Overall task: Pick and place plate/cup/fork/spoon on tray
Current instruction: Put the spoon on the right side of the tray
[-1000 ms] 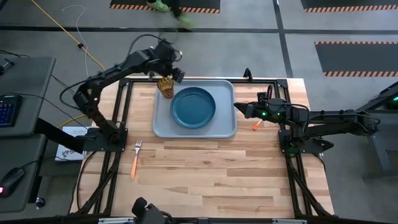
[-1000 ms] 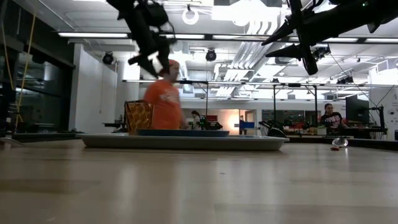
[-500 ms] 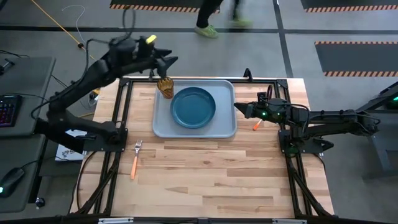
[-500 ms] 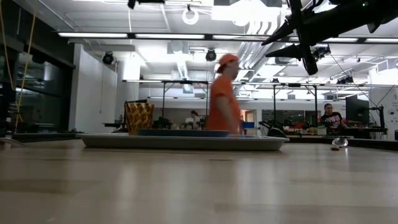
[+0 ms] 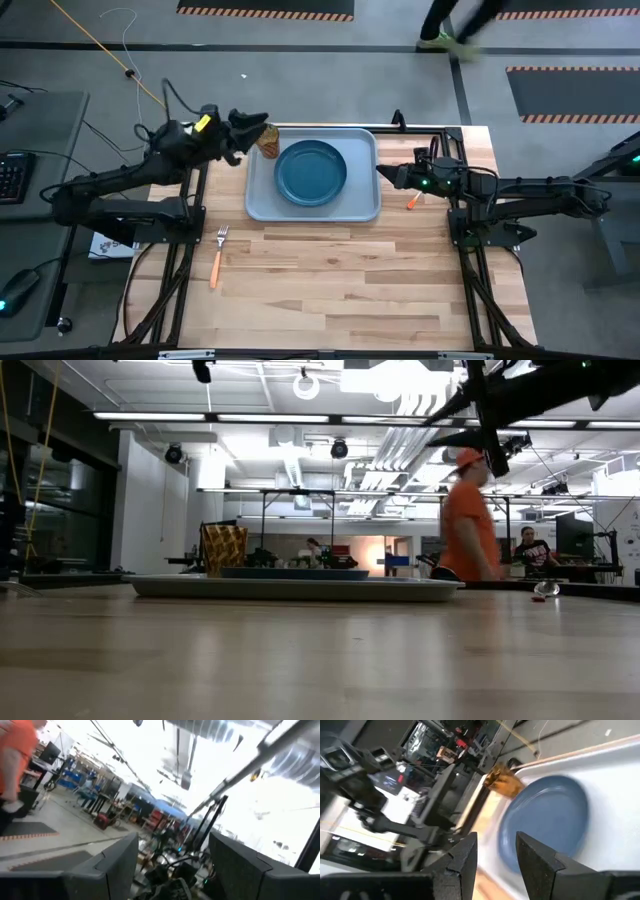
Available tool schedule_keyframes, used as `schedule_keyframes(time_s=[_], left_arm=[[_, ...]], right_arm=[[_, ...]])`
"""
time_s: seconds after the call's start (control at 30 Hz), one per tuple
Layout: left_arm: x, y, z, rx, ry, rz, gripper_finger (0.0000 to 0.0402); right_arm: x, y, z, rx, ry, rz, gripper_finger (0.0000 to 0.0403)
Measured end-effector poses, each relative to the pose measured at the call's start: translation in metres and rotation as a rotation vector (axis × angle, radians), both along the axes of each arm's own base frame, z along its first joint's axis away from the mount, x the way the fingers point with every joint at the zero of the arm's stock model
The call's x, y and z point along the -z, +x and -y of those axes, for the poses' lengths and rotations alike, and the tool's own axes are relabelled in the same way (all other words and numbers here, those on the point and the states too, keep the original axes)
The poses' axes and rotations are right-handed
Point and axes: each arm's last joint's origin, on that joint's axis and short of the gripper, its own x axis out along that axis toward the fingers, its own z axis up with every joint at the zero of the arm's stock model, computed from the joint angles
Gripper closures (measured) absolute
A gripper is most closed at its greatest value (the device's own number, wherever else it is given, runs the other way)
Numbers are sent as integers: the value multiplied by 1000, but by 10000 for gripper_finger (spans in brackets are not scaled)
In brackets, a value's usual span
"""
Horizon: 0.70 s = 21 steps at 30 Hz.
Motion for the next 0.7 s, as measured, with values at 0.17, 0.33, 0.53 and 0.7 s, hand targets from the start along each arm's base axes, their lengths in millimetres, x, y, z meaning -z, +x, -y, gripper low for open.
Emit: schedule_keyframes(time_s=[0.17,0.33,0.53,0.7], left_arm=[[-1,-6,0,-11,-6,23,167],[-1,-7,-2,-16,-22,28,167],[1,-7,-3,-9,-33,9,167],[1,-6,-3,-8,-36,4,167]], right_arm=[[-37,-5,7,-14,64,-186,277],[-41,-22,16,226,185,-626,277],[3,-28,9,419,439,-852,277],[50,-33,5,530,570,-909,277]])
